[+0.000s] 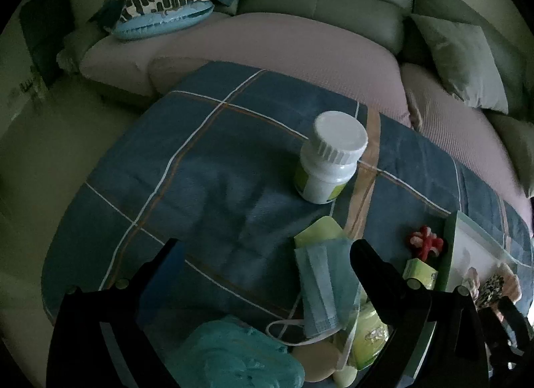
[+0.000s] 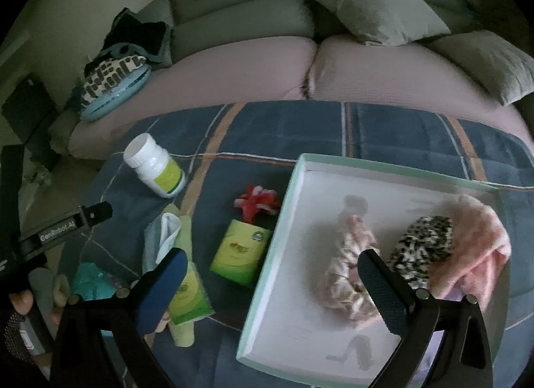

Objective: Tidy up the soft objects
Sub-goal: 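Withdraw both grippers from the tray toward the remaining items on the bed, then lower the left gripper onto the blue face mask and close it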

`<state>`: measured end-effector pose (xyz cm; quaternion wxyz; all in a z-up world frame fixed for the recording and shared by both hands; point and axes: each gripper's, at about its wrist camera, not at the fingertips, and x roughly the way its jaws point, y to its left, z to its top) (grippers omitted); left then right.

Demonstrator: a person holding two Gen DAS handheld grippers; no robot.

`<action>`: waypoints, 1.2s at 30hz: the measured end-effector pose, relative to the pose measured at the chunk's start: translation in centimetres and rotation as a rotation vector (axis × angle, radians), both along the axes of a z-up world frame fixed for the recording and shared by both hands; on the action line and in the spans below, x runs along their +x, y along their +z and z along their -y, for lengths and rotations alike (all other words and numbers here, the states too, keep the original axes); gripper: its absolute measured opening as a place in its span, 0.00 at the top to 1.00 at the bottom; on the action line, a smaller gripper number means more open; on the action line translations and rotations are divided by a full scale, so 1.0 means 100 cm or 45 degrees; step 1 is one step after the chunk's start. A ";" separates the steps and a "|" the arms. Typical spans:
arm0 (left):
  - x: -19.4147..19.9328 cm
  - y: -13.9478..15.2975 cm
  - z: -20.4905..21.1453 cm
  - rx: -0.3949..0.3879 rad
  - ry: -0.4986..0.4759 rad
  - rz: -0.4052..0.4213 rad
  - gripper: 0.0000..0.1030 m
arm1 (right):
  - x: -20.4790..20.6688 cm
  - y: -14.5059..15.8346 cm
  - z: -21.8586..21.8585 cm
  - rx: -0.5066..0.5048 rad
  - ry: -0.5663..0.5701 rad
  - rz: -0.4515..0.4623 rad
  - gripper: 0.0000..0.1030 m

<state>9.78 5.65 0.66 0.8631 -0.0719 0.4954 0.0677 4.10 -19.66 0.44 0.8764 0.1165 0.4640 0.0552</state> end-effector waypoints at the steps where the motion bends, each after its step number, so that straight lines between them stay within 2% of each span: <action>1: 0.000 -0.001 -0.002 -0.011 0.006 -0.003 0.04 | 0.001 -0.001 -0.002 0.008 0.006 0.002 0.00; 8: 0.010 -0.014 0.001 -0.064 -0.029 -0.046 0.04 | 0.010 -0.015 -0.020 0.029 0.069 -0.010 0.00; 10: 0.015 -0.017 0.006 -0.075 -0.058 -0.064 0.04 | 0.013 -0.018 -0.024 0.034 0.085 -0.012 0.03; 12: 0.020 -0.021 0.014 -0.069 -0.091 -0.083 0.04 | 0.016 -0.020 -0.029 0.017 0.105 -0.001 0.08; 18: 0.033 -0.037 0.040 -0.046 -0.212 -0.170 0.04 | 0.022 -0.026 -0.038 -0.005 0.122 -0.016 0.10; 25: 0.043 -0.055 0.048 -0.049 -0.221 -0.246 0.05 | 0.026 -0.031 -0.033 0.005 0.106 -0.042 0.10; 28: 0.045 -0.062 0.048 -0.086 -0.216 -0.272 0.13 | 0.027 -0.032 -0.031 -0.008 0.098 -0.043 0.11; 34: 0.049 -0.067 0.060 -0.040 -0.239 -0.305 0.26 | 0.029 -0.035 -0.023 0.008 0.062 -0.061 0.11; 36: 0.050 -0.068 0.064 -0.020 -0.250 -0.316 0.28 | 0.029 -0.036 -0.022 0.010 0.059 -0.065 0.11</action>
